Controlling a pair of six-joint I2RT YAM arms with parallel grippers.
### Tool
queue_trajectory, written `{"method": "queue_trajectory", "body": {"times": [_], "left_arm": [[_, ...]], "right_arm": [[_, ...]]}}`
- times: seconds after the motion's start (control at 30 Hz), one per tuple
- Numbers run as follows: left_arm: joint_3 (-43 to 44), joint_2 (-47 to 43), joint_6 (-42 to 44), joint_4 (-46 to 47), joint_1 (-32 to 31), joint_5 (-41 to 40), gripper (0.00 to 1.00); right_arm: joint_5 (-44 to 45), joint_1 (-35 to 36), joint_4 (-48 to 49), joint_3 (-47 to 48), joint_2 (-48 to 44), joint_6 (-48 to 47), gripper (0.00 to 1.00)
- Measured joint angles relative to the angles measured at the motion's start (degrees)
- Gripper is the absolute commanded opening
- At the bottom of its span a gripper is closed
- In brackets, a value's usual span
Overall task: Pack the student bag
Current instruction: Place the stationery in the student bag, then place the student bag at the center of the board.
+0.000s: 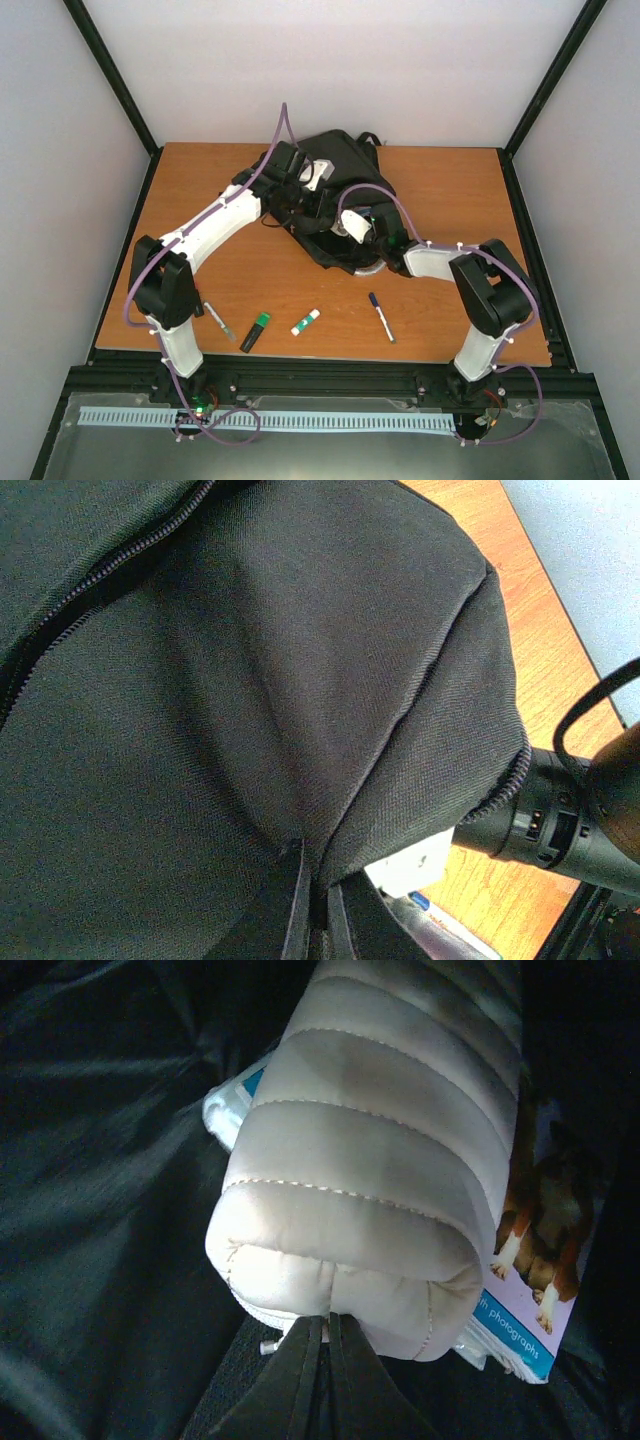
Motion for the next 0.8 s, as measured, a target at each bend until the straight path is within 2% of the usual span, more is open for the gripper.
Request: {"method": "queue_trajectory", "body": {"times": [0.2, 0.4, 0.63, 0.7, 0.8], "left_arm": [[0.0, 0.0, 0.0, 0.1, 0.0, 0.2, 0.01], [0.0, -0.2, 0.0, 0.1, 0.0, 0.0, 0.01], [0.0, -0.2, 0.0, -0.1, 0.0, -0.1, 0.01], [0.0, -0.2, 0.0, -0.2, 0.0, -0.1, 0.01], [0.0, -0.2, -0.1, -0.2, 0.0, 0.0, 0.01]], "right_arm": [[1.0, 0.0, 1.9, 3.2, 2.6, 3.6, 0.03], [0.0, 0.0, 0.2, 2.9, 1.2, 4.2, 0.03], [-4.5, -2.2, -7.0, -3.1, -13.6, 4.3, 0.03], [-6.8, -4.8, -9.2, -4.4, -17.9, 5.2, 0.03], [-12.1, -13.7, -15.4, -4.7, -23.4, 7.8, 0.03]]}}
